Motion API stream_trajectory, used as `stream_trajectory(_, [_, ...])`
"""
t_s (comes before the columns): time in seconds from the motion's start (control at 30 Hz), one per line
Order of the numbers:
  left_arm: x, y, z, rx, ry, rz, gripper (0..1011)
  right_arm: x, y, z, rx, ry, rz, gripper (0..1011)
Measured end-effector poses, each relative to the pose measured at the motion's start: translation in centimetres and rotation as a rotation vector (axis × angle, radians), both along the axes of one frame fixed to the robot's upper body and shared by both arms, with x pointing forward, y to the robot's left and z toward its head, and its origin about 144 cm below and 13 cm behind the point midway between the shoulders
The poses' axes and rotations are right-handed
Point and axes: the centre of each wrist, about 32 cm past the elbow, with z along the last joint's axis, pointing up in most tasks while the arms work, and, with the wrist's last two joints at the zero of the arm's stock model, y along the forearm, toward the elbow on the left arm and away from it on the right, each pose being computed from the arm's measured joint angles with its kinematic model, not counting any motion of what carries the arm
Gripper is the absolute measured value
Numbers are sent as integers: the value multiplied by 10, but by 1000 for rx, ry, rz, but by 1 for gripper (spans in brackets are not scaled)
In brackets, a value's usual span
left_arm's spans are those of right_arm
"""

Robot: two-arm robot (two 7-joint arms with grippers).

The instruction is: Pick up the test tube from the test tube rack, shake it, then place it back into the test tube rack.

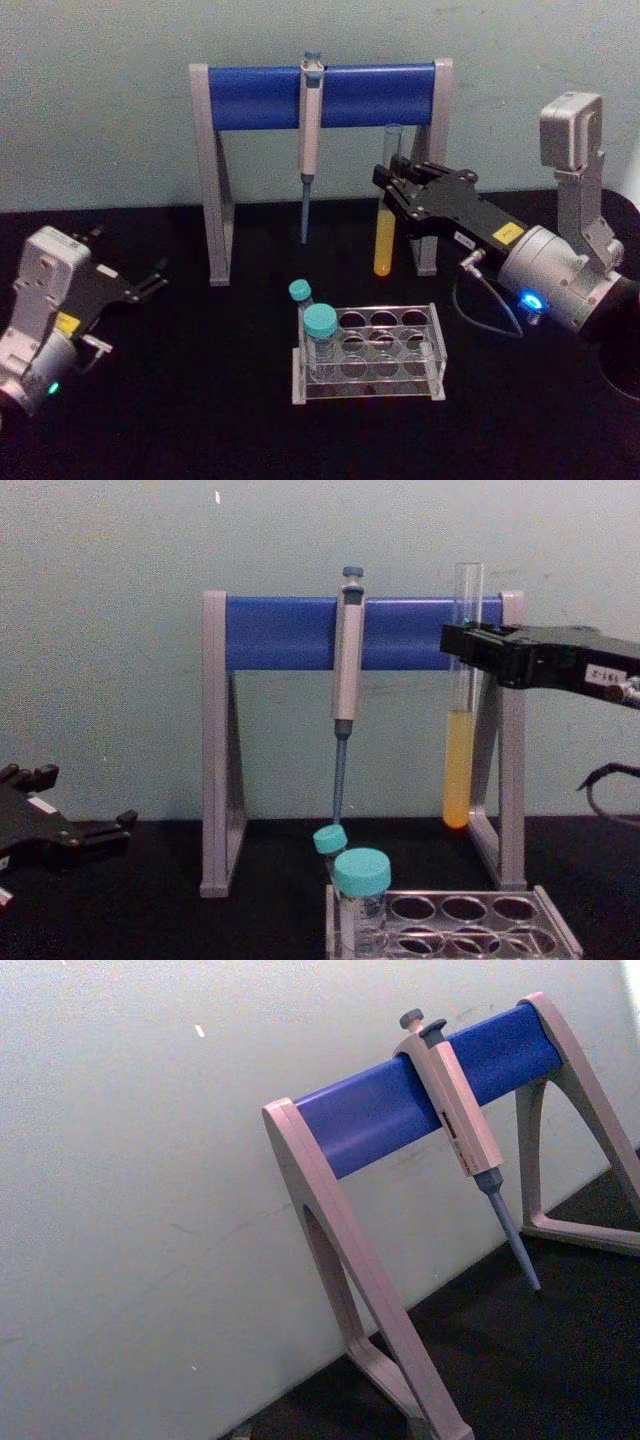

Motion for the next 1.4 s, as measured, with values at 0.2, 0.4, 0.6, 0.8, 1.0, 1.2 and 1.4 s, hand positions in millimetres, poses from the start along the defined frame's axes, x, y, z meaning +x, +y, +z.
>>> stream_trajectory(0.2, [0,0,0,0,0,0,1001,0,0,0,1,0,0,228])
stream_trajectory(0.4, [0,0,0,0,0,0,1001,-1,0,1,1,-3,3,228])
stream_trajectory(0.6, [0,0,0,0,0,0,1001,-6,0,3,2,-11,25,229])
stream_trajectory(0.8, [0,0,0,0,0,0,1001,-17,-1,1,4,-5,82,229])
stream_trajectory(1.0, [0,0,0,0,0,0,1001,-27,-4,-4,3,-2,129,229])
stream_trajectory(1.2, [0,0,0,0,0,0,1001,-36,-7,-14,2,12,160,229])
stream_trajectory(1.4, [0,0,0,0,0,0,1001,-39,-5,-24,3,19,177,229])
